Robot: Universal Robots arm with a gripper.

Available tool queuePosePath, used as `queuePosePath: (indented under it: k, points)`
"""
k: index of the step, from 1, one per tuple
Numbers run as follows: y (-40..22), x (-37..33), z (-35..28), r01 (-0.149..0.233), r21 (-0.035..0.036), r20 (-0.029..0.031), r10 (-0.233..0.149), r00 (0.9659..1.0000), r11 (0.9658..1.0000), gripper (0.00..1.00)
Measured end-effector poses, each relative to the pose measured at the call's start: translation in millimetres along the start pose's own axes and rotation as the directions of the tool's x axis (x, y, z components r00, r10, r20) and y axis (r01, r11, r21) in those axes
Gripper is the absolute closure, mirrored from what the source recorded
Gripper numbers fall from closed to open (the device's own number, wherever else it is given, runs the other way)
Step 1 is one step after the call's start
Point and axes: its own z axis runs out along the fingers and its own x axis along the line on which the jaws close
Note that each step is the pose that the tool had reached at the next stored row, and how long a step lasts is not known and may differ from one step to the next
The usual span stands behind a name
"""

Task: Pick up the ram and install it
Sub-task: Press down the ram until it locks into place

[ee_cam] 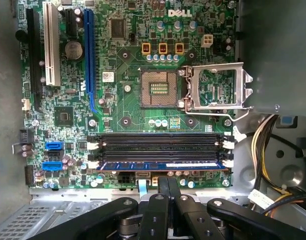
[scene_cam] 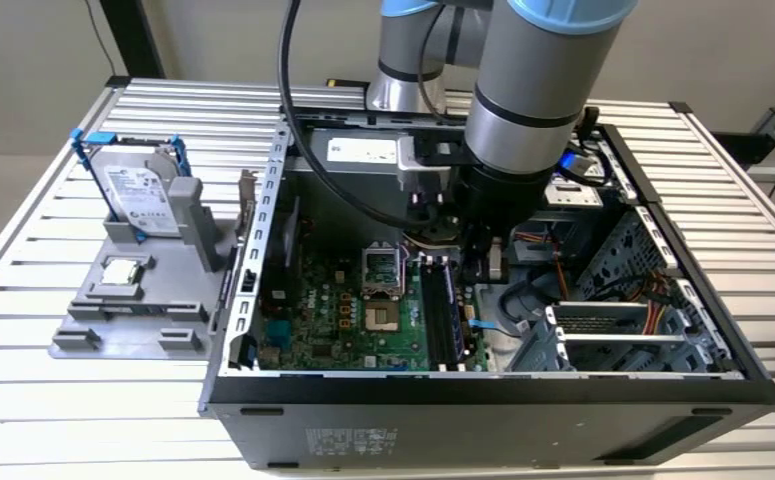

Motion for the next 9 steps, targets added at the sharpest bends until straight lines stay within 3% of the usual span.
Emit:
queuePosePath:
  k: [9]
  points:
    - [0.1,0.0,3.6,0.0,0.0001,0.0001,0.0,1.0,1.0,1.0]
